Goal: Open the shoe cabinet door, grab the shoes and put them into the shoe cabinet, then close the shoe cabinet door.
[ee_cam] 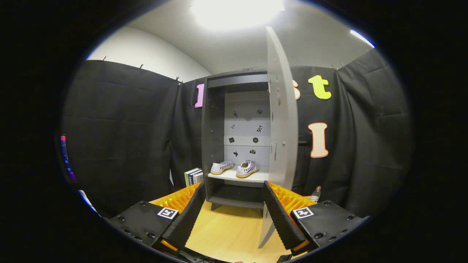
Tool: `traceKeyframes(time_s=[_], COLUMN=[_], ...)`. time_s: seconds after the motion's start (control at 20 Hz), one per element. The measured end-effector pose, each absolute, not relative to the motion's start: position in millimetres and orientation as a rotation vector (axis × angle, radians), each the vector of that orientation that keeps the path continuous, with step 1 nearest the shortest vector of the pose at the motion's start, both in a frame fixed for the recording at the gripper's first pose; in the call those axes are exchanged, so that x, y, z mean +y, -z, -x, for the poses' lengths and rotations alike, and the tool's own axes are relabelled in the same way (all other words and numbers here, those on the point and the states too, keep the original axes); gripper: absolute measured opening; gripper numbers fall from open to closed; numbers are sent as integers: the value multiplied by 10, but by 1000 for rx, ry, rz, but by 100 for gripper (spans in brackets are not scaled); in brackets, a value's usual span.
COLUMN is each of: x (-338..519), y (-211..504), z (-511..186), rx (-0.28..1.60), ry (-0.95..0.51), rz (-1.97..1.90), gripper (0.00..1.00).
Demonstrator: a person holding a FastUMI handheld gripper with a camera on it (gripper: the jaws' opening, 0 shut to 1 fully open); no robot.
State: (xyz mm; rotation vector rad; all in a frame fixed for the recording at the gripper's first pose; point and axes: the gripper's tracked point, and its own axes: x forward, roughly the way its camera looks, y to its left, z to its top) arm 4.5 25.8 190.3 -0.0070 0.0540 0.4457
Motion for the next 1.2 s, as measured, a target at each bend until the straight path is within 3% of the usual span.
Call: traceKeyframes(time_s=[0.2,0.6,1.0,1.2], x=[-332,-1392,-1841,-1735], y=[-1799,-1808,-1812,-1824], z=[81,-414,-1211,-1443], rx=[77,82,79,101], ry=[-436,-245,-45,-24], rz=[11,-62,-87,-89], gripper=[98,97,97,97])
